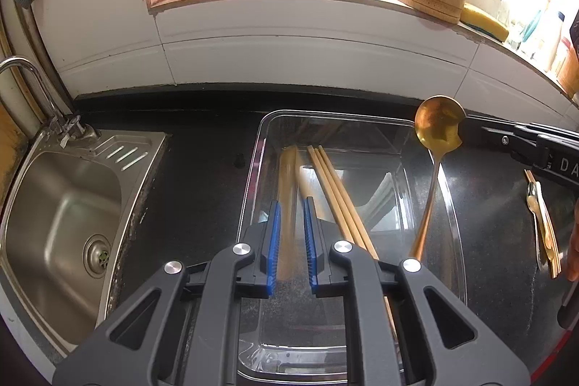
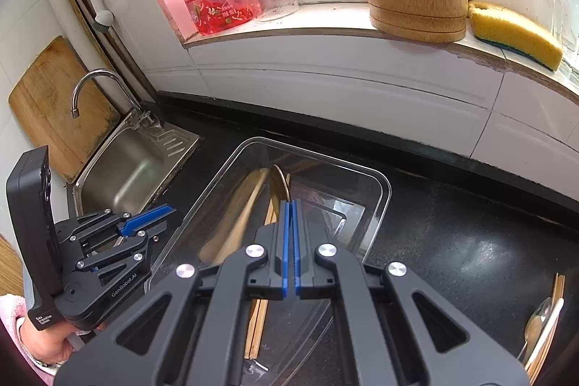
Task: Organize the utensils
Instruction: 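Lower the spoons into the container and open both tools, then move both open tools back over the remaining utensils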
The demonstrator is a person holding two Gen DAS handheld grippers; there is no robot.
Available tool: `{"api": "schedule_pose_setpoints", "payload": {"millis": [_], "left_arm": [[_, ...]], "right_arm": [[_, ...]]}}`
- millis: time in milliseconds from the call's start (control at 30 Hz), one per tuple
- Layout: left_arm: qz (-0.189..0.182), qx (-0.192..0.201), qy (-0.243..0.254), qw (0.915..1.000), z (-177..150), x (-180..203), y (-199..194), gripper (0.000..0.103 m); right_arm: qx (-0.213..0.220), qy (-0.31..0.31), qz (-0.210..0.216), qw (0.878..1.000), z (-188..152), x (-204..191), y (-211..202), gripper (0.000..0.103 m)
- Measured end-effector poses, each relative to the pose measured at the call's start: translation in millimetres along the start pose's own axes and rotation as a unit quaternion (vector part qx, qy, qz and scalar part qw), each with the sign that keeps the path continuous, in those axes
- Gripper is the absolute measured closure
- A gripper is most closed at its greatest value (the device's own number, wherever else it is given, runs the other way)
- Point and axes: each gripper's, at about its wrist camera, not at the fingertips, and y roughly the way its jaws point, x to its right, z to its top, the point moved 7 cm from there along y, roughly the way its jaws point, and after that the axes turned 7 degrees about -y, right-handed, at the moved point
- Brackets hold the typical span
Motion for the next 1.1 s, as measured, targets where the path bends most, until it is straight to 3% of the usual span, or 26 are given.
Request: {"api": "schedule_pose_setpoints", "payload": {"millis": [67, 133, 167, 200, 267, 333, 467, 500, 533, 567, 833, 1000, 1100], "left_arm": [[0.002, -0.002, -0.001, 1.0000, -0.3, -0.7, 0.4, 0.089], [0.007, -0.004, -0.003, 1.0000, -1.1, -2.1, 1.1, 0.069], [0.010, -0.002, -0.007, 0.9999, -1.4, -3.7, 0.5, 0.032], [0.014, 0.010, -0.012, 0.9998, -0.4, -5.1, -2.6, 0.016], [0.018, 0.017, -0.009, 0.9997, 0.1, -4.9, -4.3, 0.015], [0.021, 0.014, -0.008, 0.9996, -0.3, -4.8, -4.7, 0.006], [0.027, 0.014, -0.010, 0.9995, -1.1, -8.3, -6.6, 0.006], [0.029, 0.016, -0.011, 0.9994, -1.0, -9.3, -7.5, 0.006], [0.029, 0.016, -0.012, 0.9994, -0.9, -10.1, -8.4, 0.006], [0.029, 0.016, -0.013, 0.9994, -1.0, -10.7, -9.1, 0.006], [0.025, 0.021, -0.011, 0.9994, -0.3, -3.0, -15.1, 0.006], [0.020, 0.024, -0.005, 0.9995, 2.0, 8.2, -18.0, 0.006], [0.011, 0.028, 0.003, 0.9995, 3.9, 25.4, -20.5, 0.006]], "right_arm": [[-0.001, 0.000, -0.001, 1.000, -0.3, -0.7, 0.1, 0.101], [-0.002, -0.002, -0.001, 1.000, -0.8, -1.1, 0.4, 0.101], [-0.003, -0.002, 0.000, 1.000, -1.2, -1.2, 0.7, 0.101], [-0.004, -0.002, -0.001, 1.000, -1.8, -1.4, 1.2, 0.101], [-0.011, -0.006, 0.000, 1.000, -2.9, -2.7, 3.8, 0.101], [-0.012, -0.004, -0.003, 1.000, -3.2, -3.0, 5.2, 0.100], [0.003, 0.012, -0.011, 1.000, 1.2, 2.6, 1.0, 0.096], [0.006, 0.012, -0.013, 1.000, 1.9, 3.7, -0.1, 0.082], [0.013, 0.012, -0.017, 1.000, 3.2, 4.6, -3.1, 0.054], [0.018, 0.013, -0.016, 1.000, 3.9, 5.2, -5.1, 0.045], [0.030, 0.015, -0.011, 0.999, 3.2, 4.3, -14.8, 0.044], [0.044, 0.036, -0.020, 0.998, -1.6, 24.0, -33.3, 0.044], [0.059, 0.050, -0.033, 0.996, -11.8, 49.4, -53.5, 0.035]]}}
